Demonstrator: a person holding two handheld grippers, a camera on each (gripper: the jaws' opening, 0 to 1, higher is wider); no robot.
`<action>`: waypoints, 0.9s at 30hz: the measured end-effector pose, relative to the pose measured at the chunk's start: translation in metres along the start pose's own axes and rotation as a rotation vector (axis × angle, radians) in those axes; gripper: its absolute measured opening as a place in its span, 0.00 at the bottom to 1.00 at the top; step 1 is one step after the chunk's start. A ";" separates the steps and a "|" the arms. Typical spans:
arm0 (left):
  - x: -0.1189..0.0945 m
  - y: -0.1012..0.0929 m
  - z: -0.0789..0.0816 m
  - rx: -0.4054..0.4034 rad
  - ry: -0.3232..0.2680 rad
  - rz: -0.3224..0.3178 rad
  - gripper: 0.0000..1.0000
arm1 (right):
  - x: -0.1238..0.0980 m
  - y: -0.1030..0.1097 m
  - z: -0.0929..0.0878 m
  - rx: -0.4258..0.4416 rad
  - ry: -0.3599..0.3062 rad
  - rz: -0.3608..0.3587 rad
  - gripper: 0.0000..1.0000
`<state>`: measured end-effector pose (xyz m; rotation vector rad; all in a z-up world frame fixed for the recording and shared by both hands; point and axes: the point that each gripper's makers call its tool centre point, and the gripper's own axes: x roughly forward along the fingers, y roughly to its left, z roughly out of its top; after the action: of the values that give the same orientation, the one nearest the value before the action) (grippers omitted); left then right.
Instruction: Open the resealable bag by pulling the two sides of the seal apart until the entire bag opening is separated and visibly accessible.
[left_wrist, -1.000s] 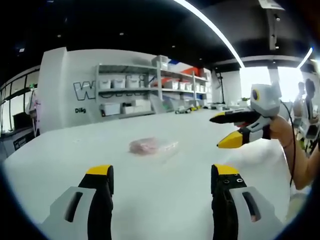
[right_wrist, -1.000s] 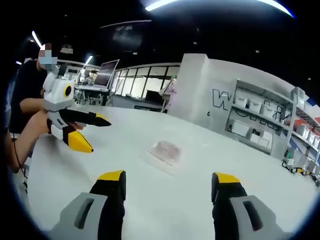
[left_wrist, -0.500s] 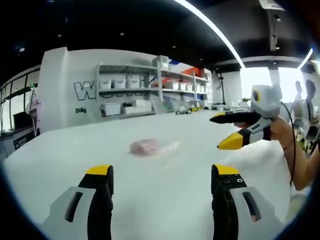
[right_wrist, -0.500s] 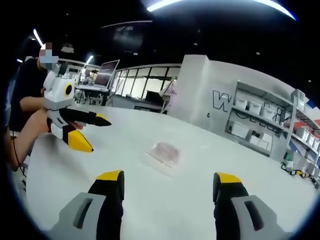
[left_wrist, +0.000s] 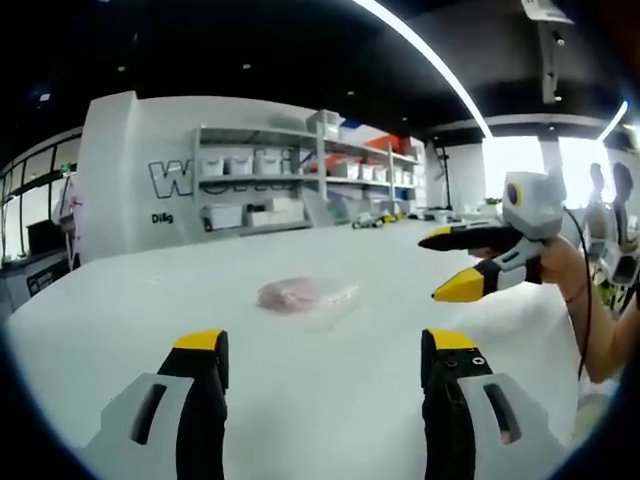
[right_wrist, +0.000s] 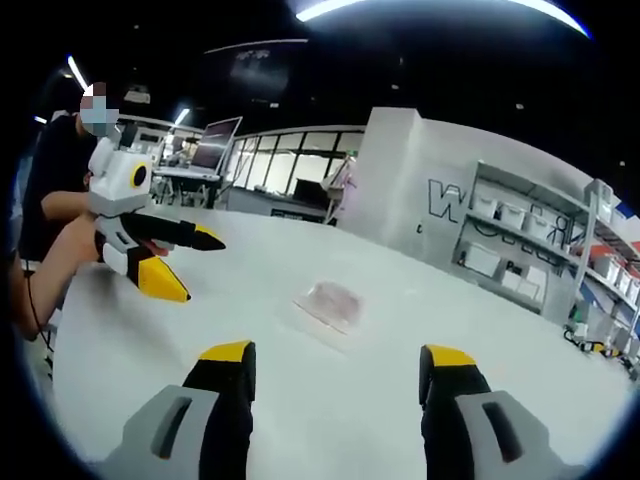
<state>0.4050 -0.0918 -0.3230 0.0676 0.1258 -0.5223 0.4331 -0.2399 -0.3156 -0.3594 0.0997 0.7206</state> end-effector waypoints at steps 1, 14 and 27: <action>0.000 0.000 0.000 -0.001 0.001 0.000 0.78 | 0.000 0.000 0.000 -0.007 0.004 0.003 0.65; 0.002 -0.003 -0.001 -0.005 0.005 -0.010 0.76 | 0.002 -0.002 0.000 -0.067 0.041 0.012 0.60; 0.004 -0.006 0.001 0.011 0.013 -0.017 0.75 | 0.003 -0.005 0.001 -0.086 0.047 0.013 0.61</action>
<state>0.4053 -0.0993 -0.3232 0.0807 0.1360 -0.5396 0.4387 -0.2412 -0.3139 -0.4586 0.1153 0.7313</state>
